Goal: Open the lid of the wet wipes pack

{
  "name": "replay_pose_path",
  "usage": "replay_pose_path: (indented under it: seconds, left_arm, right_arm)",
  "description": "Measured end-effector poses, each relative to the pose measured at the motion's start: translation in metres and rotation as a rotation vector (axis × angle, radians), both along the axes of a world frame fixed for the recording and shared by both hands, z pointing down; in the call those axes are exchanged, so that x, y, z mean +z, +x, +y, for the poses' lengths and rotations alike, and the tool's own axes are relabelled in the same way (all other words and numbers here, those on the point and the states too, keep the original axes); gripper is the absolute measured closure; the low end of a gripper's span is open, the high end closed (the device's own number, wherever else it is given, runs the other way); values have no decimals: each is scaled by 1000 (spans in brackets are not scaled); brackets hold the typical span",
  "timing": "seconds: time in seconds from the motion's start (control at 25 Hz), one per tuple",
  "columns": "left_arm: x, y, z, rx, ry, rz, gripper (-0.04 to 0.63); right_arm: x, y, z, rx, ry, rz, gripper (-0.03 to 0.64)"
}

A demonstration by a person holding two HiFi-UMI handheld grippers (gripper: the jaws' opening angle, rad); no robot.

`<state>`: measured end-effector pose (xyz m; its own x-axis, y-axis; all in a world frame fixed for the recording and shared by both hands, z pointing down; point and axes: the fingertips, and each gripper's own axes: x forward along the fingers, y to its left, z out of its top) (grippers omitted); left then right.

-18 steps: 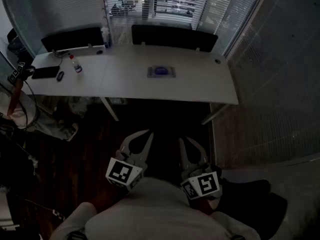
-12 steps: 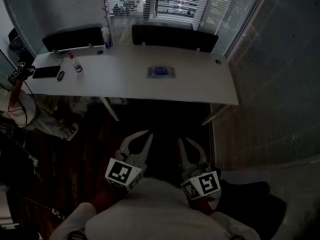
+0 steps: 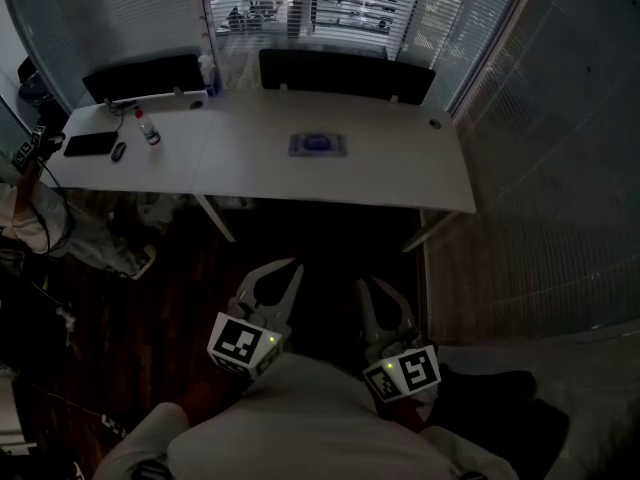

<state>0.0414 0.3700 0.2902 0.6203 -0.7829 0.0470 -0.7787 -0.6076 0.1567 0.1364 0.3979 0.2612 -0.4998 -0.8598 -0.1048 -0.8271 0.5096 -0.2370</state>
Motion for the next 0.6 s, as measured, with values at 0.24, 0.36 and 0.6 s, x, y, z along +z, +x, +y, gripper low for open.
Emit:
replay_pose_path:
  seconds: [0.24, 0.36, 0.6]
  left_arm:
    - [-1, -3, -33, -1, 11, -2, 592]
    - [0, -7, -63, 1, 17, 0, 592]
    - [5, -15, -148, 15, 21, 4, 592]
  right_arm:
    - [-1, -1, -29, -2, -1, 8, 617]
    - [2, -4, -57, 1, -11, 15, 617]
    - [8, -18, -137, -2, -36, 28, 617]
